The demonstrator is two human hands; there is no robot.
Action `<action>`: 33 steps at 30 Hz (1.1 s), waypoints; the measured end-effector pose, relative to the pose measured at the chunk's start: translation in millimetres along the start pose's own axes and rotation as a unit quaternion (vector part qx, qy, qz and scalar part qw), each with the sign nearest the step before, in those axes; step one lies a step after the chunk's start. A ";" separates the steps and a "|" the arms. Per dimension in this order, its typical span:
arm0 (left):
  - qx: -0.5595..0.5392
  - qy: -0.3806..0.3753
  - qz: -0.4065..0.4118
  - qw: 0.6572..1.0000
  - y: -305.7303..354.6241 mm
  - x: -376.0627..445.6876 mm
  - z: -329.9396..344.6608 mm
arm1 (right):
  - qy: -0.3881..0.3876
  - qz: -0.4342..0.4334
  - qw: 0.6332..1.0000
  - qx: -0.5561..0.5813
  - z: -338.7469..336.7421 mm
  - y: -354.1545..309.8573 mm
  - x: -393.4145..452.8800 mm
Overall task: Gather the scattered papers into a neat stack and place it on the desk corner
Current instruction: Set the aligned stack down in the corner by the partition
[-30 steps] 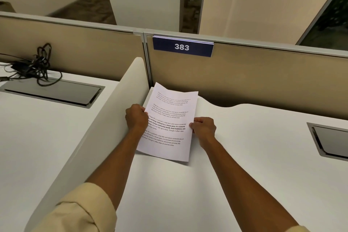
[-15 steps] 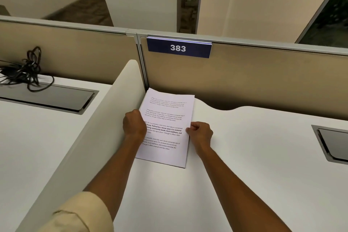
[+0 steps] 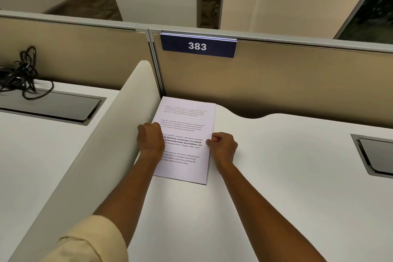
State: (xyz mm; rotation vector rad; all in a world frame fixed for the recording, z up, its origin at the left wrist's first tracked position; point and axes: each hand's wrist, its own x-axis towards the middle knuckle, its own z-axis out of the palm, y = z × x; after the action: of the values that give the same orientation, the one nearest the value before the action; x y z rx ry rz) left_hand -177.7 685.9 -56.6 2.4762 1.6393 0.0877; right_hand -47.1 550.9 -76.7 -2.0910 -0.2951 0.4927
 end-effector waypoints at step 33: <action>-0.090 0.072 0.038 0.993 -6.2 3.0 11.3 | 0.038 -0.055 0.996 -0.053 24.4 19.7 5.4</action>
State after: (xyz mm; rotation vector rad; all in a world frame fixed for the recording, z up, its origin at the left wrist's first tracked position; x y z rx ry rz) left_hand -180.5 689.8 -69.0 2.4431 1.5153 0.4144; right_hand -53.1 560.8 -106.3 -2.1761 -0.3978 0.3380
